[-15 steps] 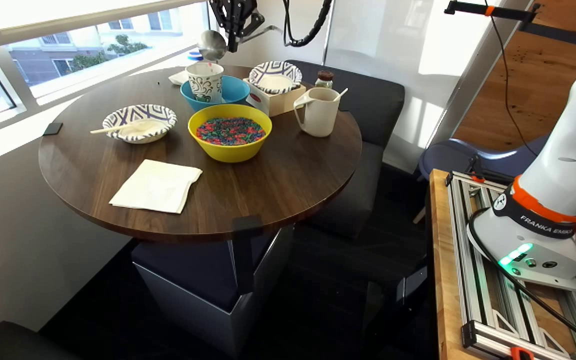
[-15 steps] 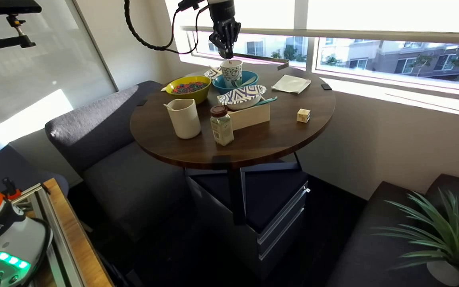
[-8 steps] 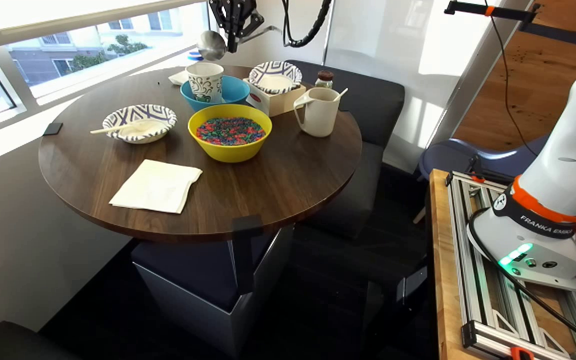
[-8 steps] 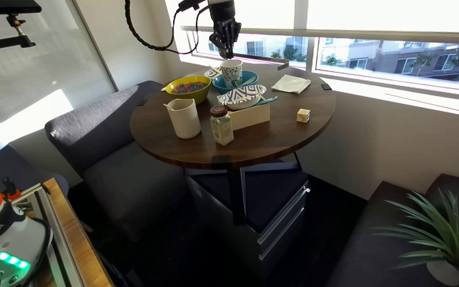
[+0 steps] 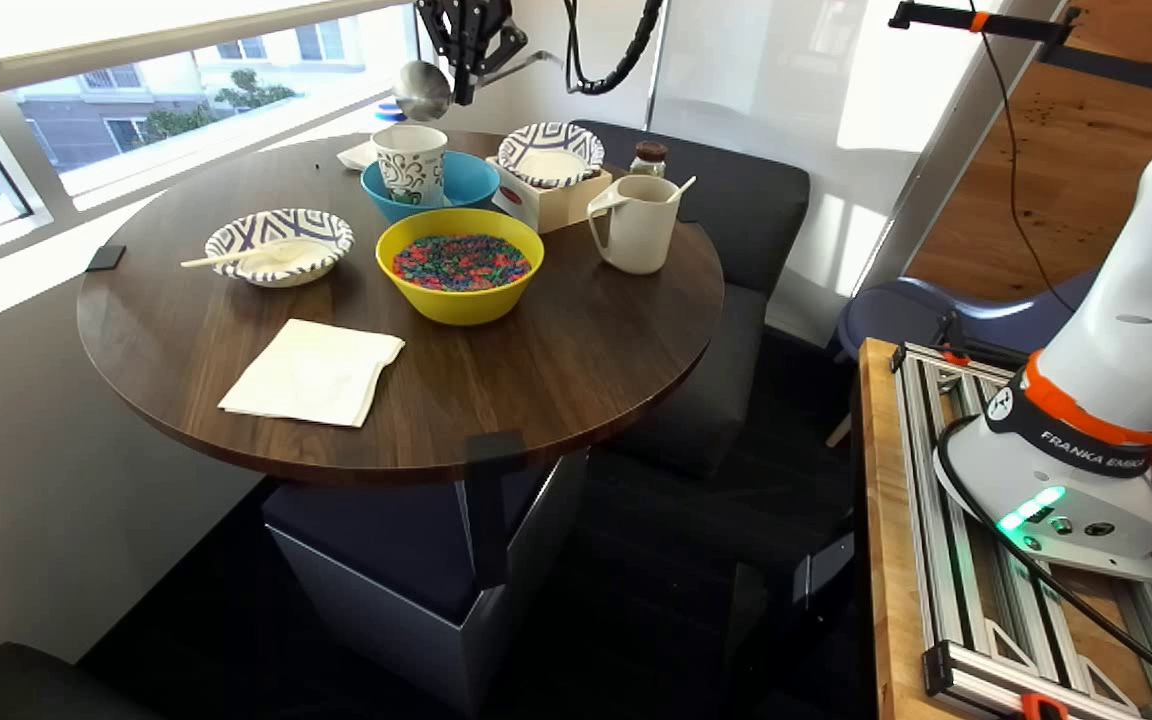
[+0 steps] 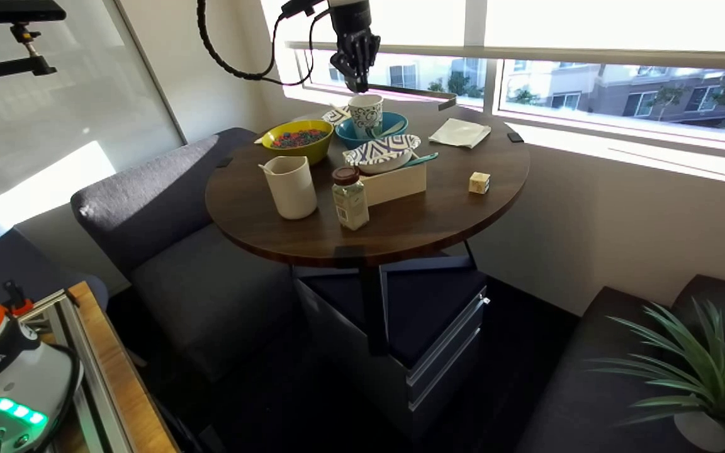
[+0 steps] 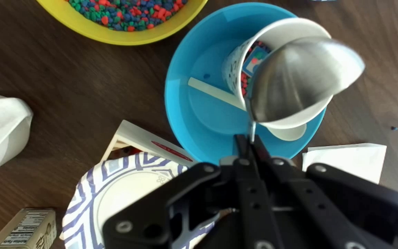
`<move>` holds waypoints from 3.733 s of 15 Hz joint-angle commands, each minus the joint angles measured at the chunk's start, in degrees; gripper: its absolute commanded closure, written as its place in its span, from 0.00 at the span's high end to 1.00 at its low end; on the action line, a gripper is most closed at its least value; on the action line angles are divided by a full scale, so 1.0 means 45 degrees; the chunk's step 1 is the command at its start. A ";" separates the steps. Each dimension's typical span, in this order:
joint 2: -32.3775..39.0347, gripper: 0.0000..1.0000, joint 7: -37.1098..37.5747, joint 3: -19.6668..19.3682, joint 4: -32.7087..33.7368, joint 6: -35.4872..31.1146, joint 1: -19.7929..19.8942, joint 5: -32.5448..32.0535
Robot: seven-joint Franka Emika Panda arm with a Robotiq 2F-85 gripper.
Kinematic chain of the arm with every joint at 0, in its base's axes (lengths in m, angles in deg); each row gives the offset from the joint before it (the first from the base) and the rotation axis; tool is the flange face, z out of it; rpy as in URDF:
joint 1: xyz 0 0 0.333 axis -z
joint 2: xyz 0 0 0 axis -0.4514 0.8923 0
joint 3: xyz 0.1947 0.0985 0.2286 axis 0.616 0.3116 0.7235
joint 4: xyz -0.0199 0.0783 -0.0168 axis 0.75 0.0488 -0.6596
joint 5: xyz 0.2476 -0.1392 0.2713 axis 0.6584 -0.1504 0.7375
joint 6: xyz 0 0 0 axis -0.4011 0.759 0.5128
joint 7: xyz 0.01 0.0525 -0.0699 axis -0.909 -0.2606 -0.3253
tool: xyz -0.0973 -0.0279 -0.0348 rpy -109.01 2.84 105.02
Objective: Use the silver ladle to place cereal from the yellow bowl into the coffee cup.
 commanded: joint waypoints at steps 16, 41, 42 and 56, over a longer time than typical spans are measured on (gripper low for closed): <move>0.1218 0.01 -0.0268 -0.0003 0.2607 0.3081 0.0323 0.0607; 0.5864 0.01 0.1083 0.0604 1.0337 0.9060 0.1519 0.2418; 0.5948 0.01 0.1221 0.0617 1.0505 0.9118 0.1529 0.2468; 0.6713 0.01 0.2312 0.1200 1.1365 0.9271 0.2141 0.3556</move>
